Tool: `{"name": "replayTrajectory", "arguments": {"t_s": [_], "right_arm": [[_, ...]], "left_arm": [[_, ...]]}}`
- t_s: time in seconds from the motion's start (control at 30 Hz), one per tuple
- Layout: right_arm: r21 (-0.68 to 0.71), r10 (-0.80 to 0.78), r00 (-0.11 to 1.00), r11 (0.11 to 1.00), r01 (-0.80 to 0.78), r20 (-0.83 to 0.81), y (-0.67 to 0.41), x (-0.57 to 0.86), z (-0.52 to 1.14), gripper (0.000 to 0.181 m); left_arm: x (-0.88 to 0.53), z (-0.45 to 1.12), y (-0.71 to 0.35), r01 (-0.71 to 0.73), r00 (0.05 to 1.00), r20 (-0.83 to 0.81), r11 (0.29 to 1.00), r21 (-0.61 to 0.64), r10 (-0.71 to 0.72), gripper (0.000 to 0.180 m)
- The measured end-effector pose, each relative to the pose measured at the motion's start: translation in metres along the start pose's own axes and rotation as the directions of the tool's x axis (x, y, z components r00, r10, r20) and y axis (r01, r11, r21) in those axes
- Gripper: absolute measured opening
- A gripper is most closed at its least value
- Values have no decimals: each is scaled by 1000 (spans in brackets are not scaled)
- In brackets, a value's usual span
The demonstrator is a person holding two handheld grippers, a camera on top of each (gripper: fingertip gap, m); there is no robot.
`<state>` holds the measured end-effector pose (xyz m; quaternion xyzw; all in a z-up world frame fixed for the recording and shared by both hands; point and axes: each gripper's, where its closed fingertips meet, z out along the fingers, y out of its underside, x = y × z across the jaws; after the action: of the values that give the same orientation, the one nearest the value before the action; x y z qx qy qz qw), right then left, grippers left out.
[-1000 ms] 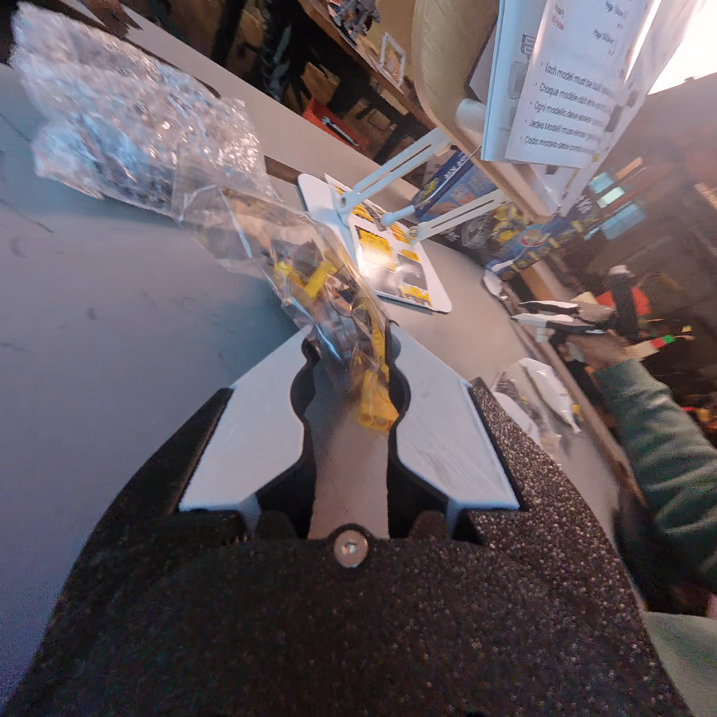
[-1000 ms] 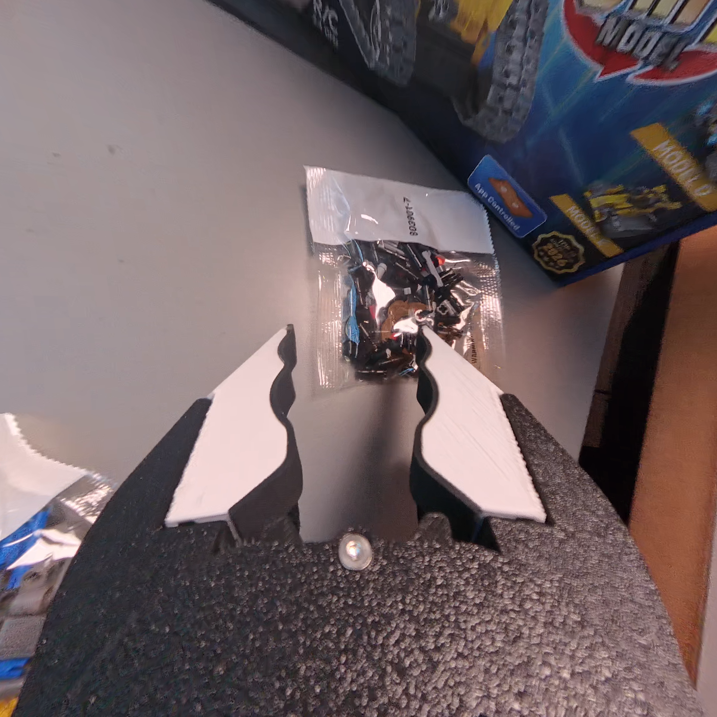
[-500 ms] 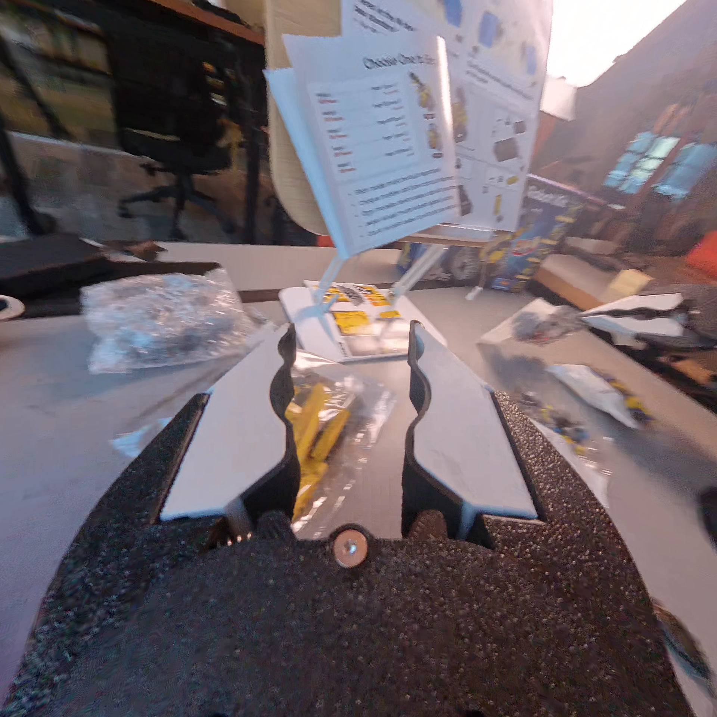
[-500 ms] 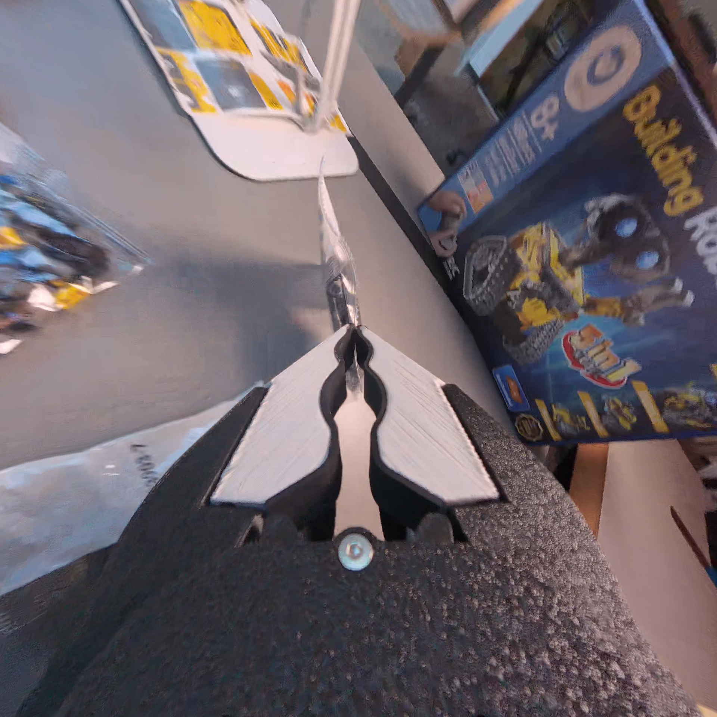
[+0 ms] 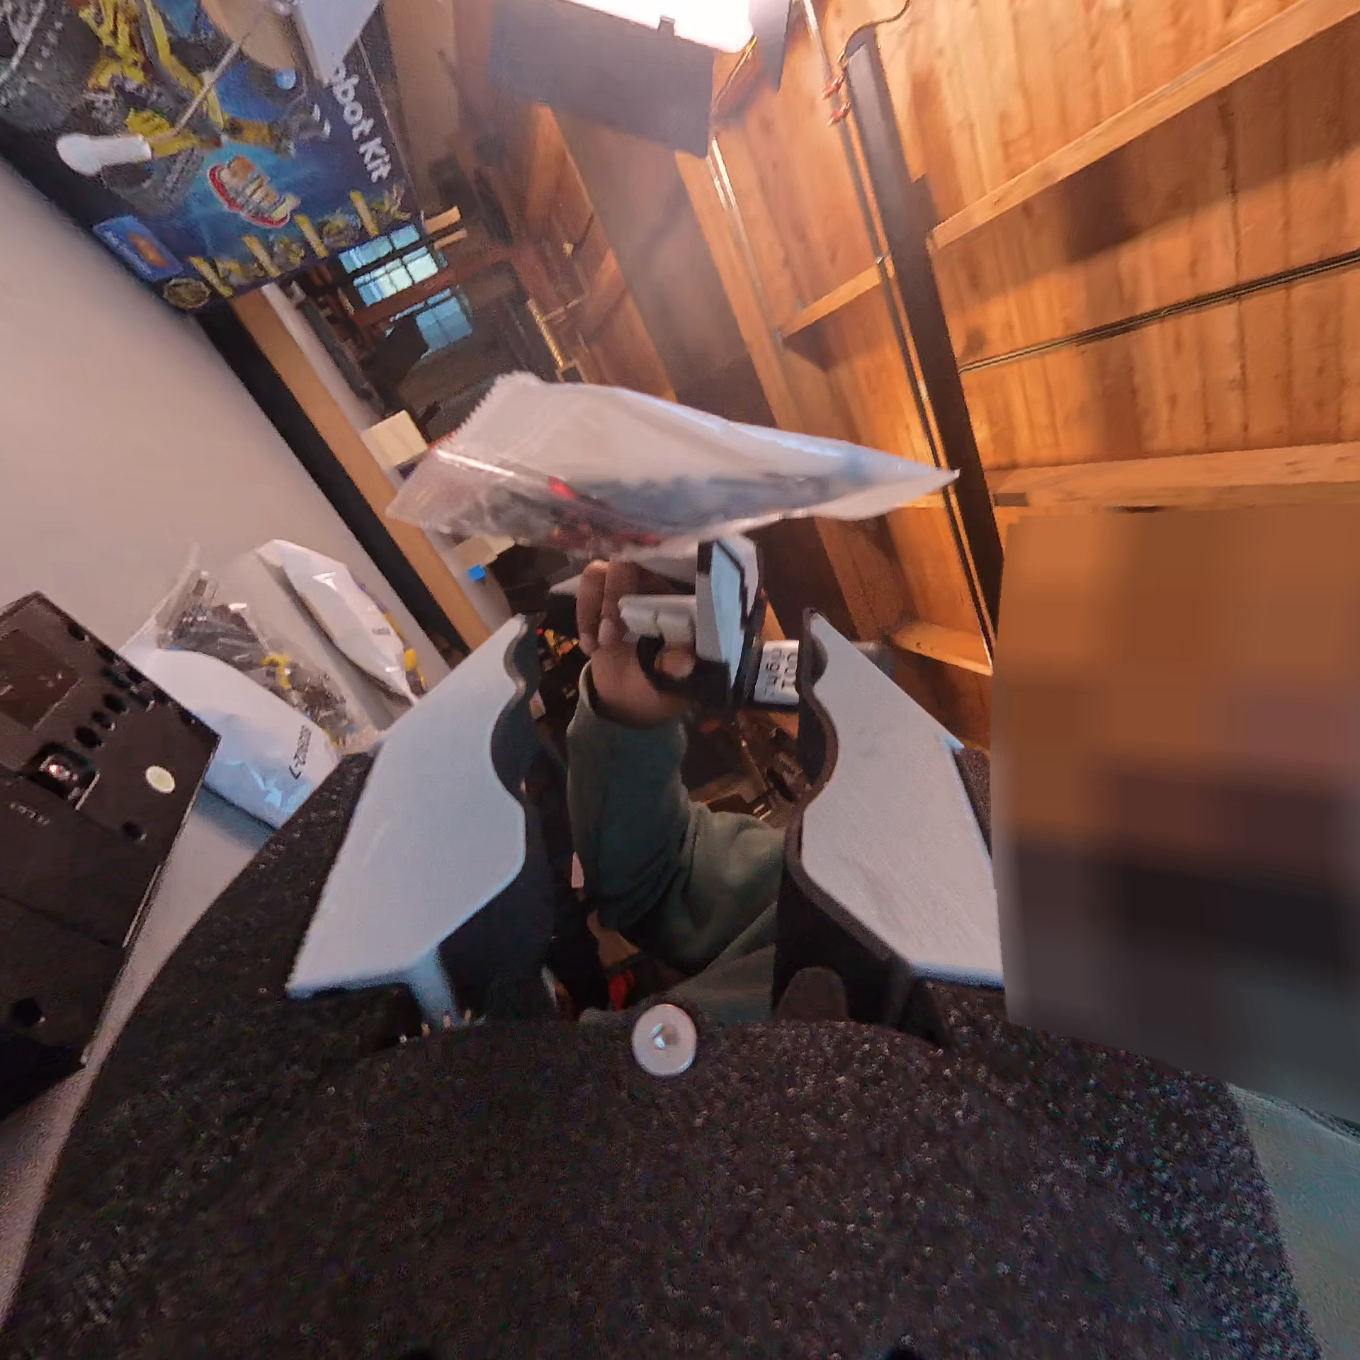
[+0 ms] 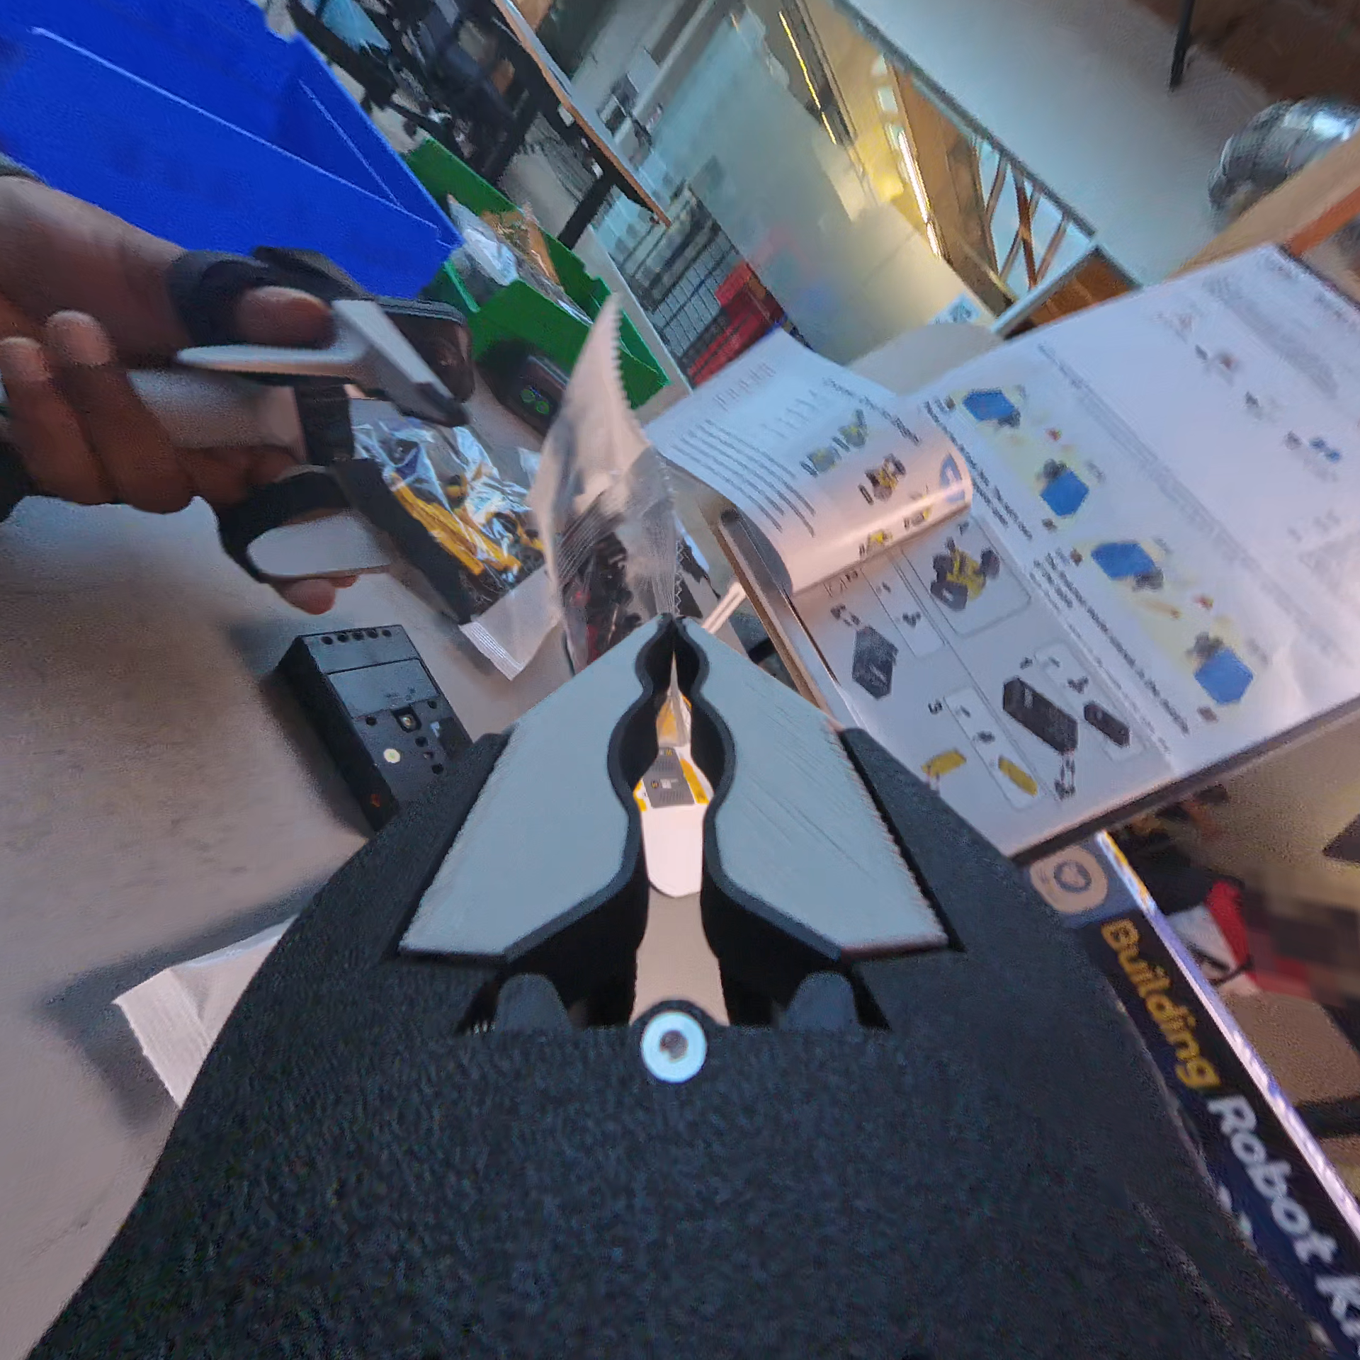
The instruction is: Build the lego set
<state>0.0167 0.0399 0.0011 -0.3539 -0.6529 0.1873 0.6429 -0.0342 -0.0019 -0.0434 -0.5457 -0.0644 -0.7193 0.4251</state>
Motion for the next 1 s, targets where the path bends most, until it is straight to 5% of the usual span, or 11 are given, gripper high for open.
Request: {"name": "replayTrajectory", "arguments": {"t_s": [0.33,0.5,0.57,0.7,0.8,0.9,1.0], "right_arm": [[108,-347,930,936,335,122,12,-105,8,0],[121,-453,883,890,439,124,19,-125,10,0],[131,-444,890,893,430,104,17,-123,9,0],[182,-229,967,961,206,113,9,-107,5,1],[244,105,969,957,-160,225,-3,-95,-1,17],[245,435,828,811,-531,354,-9,-75,-3,35],[150,636,656,662,-734,407,5,-66,7,55]], "left_arm": [[11,-25,-29,-53,997,-48,994,100,58,72],[4,-26,-18,-157,987,-16,987,36,157,2],[7,-26,-15,-231,973,-12,973,7,231,0],[21,-27,-17,-336,941,-37,942,-9,336,0],[35,-28,-17,-377,922,-90,926,9,376,0],[42,-28,-14,-400,909,-120,916,10,398,0],[45,-26,-11,-390,910,-150,921,13,387,0]]}}
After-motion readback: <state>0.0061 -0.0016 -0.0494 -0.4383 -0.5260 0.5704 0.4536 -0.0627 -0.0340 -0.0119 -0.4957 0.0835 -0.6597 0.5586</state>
